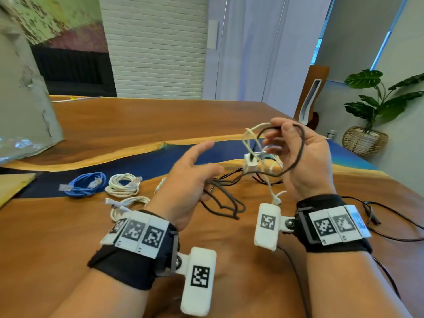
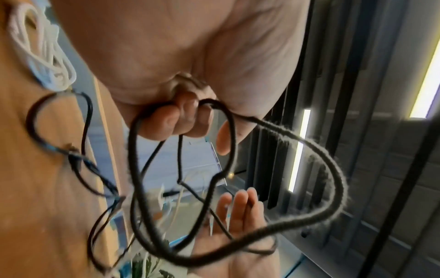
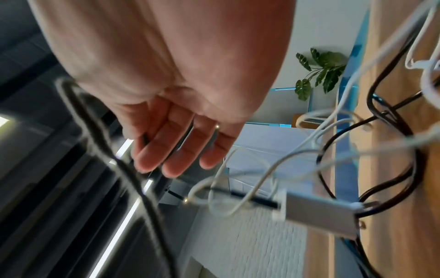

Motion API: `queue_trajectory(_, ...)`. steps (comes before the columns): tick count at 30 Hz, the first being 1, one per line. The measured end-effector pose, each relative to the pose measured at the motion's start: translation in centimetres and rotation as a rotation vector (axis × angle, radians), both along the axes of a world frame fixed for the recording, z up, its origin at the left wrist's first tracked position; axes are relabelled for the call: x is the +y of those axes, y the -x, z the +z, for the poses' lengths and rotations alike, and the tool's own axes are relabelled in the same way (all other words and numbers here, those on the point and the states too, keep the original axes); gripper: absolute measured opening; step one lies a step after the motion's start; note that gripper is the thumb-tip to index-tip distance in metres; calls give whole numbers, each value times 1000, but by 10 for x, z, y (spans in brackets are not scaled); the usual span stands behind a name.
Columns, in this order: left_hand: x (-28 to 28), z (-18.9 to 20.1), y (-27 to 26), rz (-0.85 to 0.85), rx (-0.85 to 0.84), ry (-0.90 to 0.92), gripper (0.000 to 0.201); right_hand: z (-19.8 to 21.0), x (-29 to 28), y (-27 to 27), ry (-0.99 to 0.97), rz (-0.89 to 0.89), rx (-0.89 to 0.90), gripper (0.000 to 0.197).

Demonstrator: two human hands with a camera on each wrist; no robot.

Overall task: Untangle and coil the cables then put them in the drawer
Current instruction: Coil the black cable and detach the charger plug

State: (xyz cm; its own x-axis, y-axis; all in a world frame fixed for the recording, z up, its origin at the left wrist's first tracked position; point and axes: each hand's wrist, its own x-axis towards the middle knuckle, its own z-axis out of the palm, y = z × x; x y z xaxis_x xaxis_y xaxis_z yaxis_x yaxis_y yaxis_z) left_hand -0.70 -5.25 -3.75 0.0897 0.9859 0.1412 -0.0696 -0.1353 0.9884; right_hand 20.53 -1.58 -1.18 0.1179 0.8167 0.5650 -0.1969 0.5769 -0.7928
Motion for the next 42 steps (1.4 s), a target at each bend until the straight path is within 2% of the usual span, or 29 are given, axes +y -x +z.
queue_trajectory(2,2,-3,-7,-50,10,-17,61,0,-4,6,4,103,-58,23)
queue_trajectory(4,8,-6,-15,-85,34,-19,62,-2,-7,12,37,170,-121,23)
queue_trajectory(6,15,-8,-23,-89,97,1,46,-4,-9,18,64,215,-128,22)
queue_trajectory(8,21,-8,-30,-43,133,3,15,-5,-9,21,54,180,-112,23)
queue_trajectory(9,24,-7,-32,-19,136,17,13,-5,-7,21,48,140,-86,24)
queue_trajectory(12,31,-8,-32,32,85,87,29,-4,-2,16,74,2,92,26)
queue_trajectory(15,36,-12,-31,36,27,150,30,0,0,8,76,-76,220,26)
queue_trajectory(18,35,-17,-32,-34,7,246,34,4,-2,2,51,-89,275,27)
queue_trajectory(20,32,-19,-33,-106,30,288,40,6,-4,-1,66,4,319,29)
queue_trajectory(23,27,-18,-38,-175,68,258,35,7,-7,0,84,104,348,30)
queue_trajectory(29,27,-5,-27,45,133,47,25,9,-11,3,-6,159,354,29)
queue_trajectory(32,21,-2,-20,57,201,2,24,13,-16,5,-19,269,340,34)
queue_trajectory(35,9,2,-20,11,296,-31,31,13,-20,12,14,357,299,38)
queue_trajectory(38,4,7,-18,39,363,-67,40,11,-22,19,54,458,271,40)
queue_trajectory(40,3,10,-16,33,381,-100,33,9,-23,23,81,522,259,39)
queue_trajectory(42,-1,13,-14,-23,378,-98,15,6,-22,24,95,576,245,38)
